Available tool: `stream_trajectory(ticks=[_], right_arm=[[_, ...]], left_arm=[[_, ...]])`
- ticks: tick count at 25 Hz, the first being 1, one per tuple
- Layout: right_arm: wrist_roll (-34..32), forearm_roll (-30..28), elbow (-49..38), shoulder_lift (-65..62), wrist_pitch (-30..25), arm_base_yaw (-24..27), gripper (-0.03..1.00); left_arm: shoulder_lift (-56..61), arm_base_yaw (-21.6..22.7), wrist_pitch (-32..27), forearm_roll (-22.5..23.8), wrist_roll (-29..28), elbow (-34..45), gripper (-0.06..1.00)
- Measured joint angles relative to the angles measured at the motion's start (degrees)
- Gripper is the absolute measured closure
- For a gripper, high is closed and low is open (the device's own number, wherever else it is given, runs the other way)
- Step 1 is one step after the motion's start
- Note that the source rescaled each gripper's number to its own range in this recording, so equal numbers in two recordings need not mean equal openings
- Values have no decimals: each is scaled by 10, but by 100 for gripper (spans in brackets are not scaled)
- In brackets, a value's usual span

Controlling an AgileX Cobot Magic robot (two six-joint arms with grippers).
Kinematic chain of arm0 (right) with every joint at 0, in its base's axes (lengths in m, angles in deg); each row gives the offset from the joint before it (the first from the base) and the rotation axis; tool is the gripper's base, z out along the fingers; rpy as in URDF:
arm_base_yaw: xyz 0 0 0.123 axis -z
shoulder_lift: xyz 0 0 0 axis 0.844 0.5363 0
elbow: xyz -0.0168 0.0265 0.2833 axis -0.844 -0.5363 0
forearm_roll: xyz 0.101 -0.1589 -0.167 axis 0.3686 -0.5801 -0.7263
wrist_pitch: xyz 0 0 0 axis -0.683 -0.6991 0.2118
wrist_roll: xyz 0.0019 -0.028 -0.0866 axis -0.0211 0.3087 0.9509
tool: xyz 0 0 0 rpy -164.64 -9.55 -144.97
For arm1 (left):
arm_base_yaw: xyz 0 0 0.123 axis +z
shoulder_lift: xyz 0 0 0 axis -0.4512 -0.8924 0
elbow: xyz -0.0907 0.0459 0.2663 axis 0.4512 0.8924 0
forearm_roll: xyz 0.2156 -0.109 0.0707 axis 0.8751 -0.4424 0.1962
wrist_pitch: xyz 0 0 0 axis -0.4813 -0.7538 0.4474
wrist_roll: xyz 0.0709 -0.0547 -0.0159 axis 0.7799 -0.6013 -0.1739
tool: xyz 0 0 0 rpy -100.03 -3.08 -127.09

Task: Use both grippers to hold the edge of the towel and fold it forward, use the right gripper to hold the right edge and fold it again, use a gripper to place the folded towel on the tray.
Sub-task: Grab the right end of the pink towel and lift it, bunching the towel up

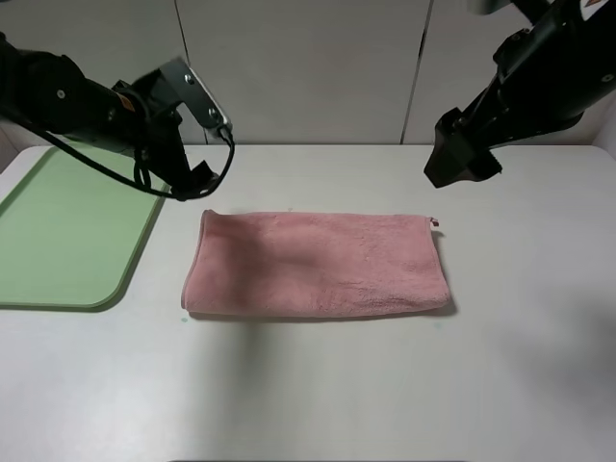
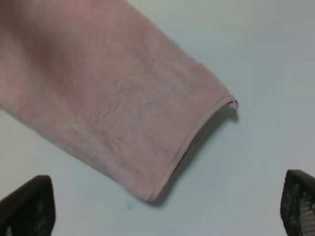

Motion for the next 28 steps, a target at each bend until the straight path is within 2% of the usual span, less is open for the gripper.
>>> stream_trajectory(ticks=[3, 10, 23, 28], right_arm=[[-11, 0, 0, -18, -16, 0, -3], [-42, 0, 0, -36, -32, 0, -3], [-67, 0, 0, -36, -20, 0, -3], [-73, 0, -17, -36, 6, 0, -3]], left_arm=[[45, 0, -18, -5, -53, 0, -5], [168, 0, -108, -5, -155, 10, -4], [487, 0, -133, -5, -329, 219, -3], [623, 0, -189, -6, -360, 261, -2]])
